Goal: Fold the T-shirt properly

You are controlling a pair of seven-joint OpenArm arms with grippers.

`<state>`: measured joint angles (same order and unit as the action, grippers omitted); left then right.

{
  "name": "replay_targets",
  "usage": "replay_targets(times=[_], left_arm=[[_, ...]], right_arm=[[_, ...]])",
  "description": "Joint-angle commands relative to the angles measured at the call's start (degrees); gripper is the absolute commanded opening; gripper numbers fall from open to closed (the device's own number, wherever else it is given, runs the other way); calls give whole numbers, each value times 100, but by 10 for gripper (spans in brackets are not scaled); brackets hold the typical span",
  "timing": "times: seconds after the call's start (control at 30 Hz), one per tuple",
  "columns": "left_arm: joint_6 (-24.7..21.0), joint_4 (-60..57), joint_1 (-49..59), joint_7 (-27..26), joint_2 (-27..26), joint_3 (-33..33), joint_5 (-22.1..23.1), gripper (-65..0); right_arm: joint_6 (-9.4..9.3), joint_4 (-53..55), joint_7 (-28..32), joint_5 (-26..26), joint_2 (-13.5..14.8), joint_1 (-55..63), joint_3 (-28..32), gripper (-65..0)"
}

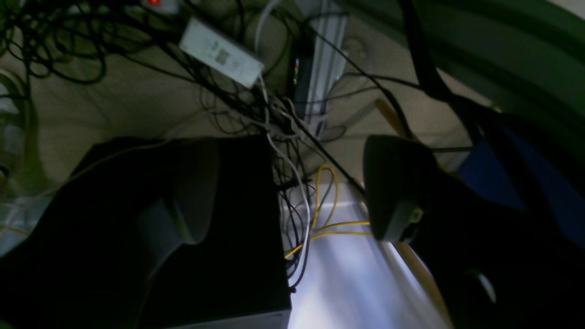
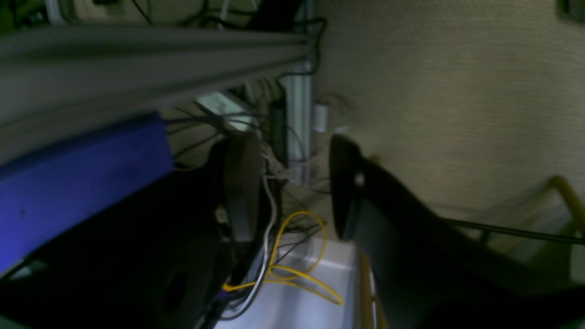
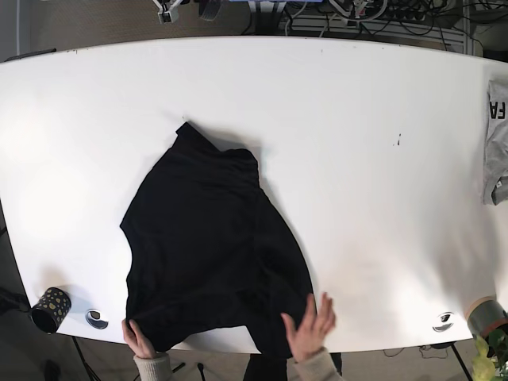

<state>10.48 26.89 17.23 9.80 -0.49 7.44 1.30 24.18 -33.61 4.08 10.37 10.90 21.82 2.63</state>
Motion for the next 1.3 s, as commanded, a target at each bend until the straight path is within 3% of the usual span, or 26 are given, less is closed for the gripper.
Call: replay_targets(times=[0.0, 0.27, 1.27], left_arm=[[11, -109, -57, 26, -17, -1, 15, -200], [-393, -136, -163, 26, -8, -1, 15, -200], [-384, -109, -268, 18, -8, -10, 15, -200]], right_arm=[[30, 297, 45, -4, 75, -95, -13, -417], [30, 833, 28, -4, 75, -587, -13, -414], [74, 1062, 54, 22, -4, -710, -39, -411]])
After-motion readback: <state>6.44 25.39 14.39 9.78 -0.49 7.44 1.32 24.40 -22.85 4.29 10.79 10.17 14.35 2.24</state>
